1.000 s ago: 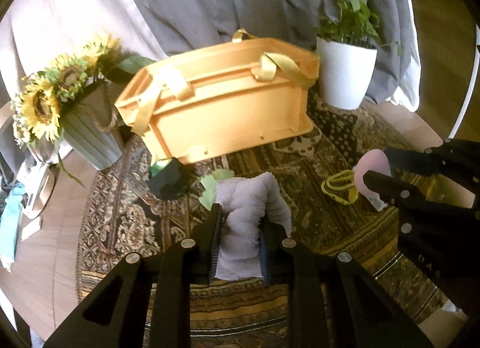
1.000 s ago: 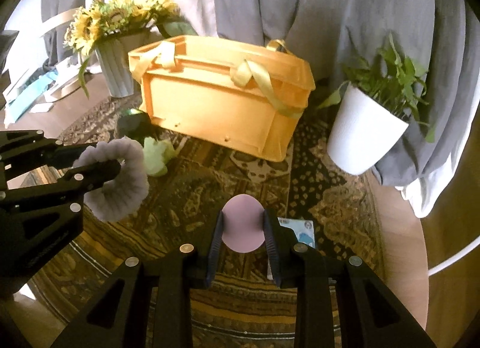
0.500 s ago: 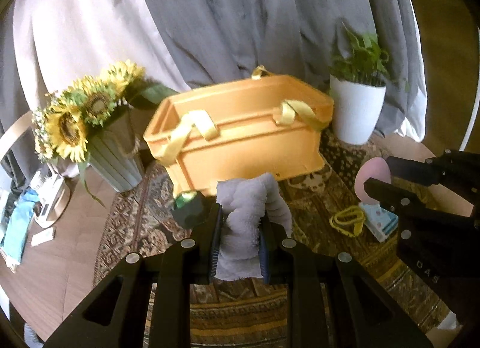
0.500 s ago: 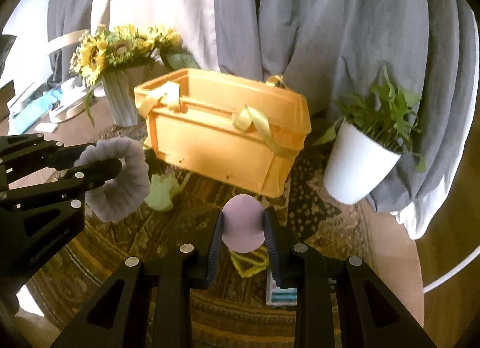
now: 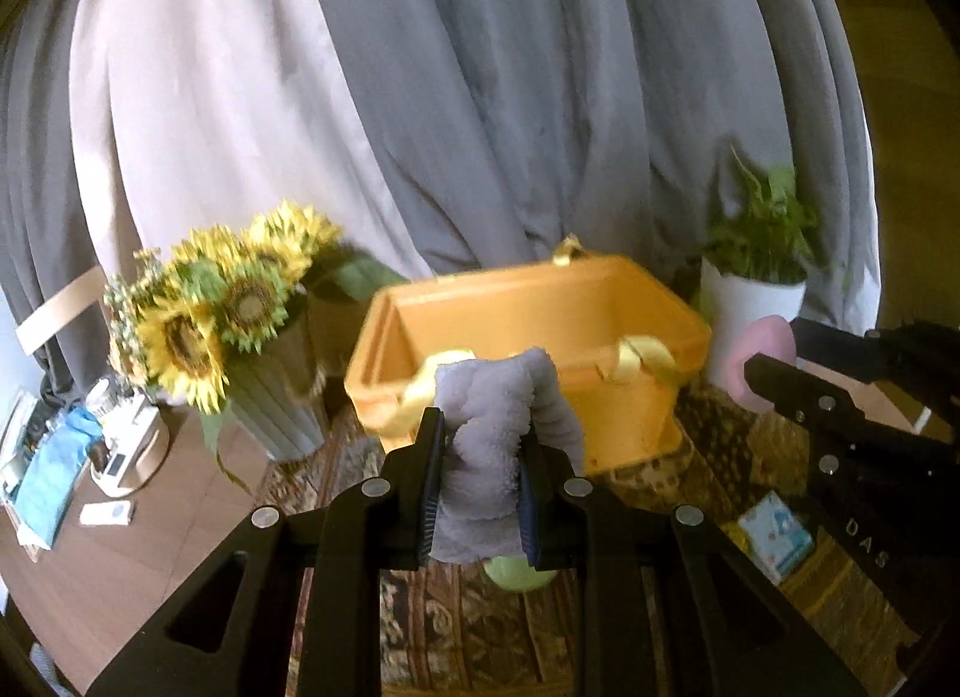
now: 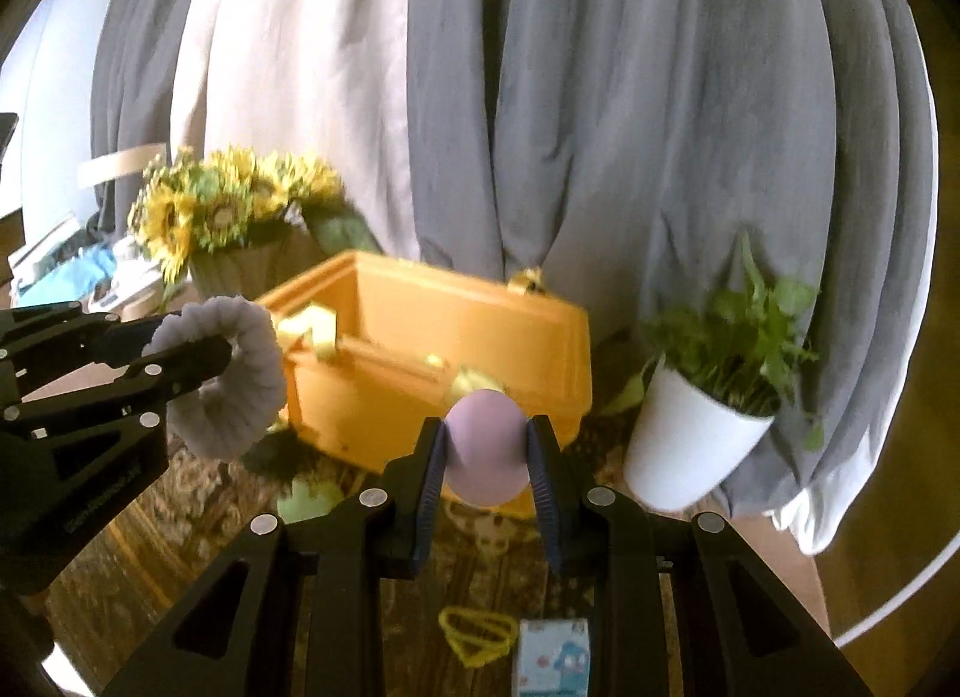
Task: Organize soft objects
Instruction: 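Lift the white plush with the left tool while the right tool carries the pink ball to the crate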
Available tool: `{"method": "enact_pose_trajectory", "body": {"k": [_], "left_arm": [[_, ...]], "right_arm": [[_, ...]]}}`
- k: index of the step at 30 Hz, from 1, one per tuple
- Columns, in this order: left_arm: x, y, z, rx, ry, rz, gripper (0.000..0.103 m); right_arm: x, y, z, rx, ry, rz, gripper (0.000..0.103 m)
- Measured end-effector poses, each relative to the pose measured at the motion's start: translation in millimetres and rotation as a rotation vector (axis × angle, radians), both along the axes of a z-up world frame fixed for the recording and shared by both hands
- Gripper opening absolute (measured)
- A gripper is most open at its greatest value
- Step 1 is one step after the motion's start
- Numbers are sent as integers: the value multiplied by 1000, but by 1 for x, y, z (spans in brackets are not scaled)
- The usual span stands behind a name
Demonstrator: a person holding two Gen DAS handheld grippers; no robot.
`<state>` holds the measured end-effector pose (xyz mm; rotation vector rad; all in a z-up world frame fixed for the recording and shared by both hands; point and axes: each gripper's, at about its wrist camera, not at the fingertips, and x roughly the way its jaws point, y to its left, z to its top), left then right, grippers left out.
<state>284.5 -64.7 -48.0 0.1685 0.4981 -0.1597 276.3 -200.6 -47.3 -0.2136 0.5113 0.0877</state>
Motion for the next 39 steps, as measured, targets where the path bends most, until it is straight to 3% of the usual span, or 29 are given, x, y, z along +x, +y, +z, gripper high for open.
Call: {"method": "enact_pose_trajectory", "body": {"k": [12,20,29,39], "left_arm": [[29,5,30,-48,-96,32,23],[54,9,44,-38,-135,57,23],[92,10,53,-64,-115,58,23],[143,2,46,-24,-51,27,23]], "right_arm": [[26,4,32,44,-116,-7,29],[53,4,49,53,-166,-19,29],[95,0,58,86,-147,-13,29],[157,-6,47,126,-5,-5,29]]}}
